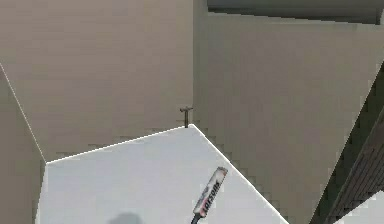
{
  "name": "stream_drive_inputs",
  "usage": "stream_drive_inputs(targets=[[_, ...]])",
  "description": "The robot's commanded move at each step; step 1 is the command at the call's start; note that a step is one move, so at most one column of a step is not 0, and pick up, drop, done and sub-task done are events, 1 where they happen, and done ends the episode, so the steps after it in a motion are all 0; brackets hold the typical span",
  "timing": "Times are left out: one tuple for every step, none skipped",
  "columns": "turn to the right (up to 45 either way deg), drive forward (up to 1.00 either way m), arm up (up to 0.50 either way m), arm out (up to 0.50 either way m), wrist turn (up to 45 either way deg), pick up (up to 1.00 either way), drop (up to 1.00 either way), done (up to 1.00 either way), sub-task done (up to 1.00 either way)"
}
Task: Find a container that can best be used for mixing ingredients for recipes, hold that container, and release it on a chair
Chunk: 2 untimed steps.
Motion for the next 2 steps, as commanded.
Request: stream_drive_inputs(targets=[[0.0,0.15,0.0,0.0,0.0,0.0,0.0,0.0,0.0],[45.0,0.0,0.0,0.0,0.0,0.0,0.0,0.0,0.0]])
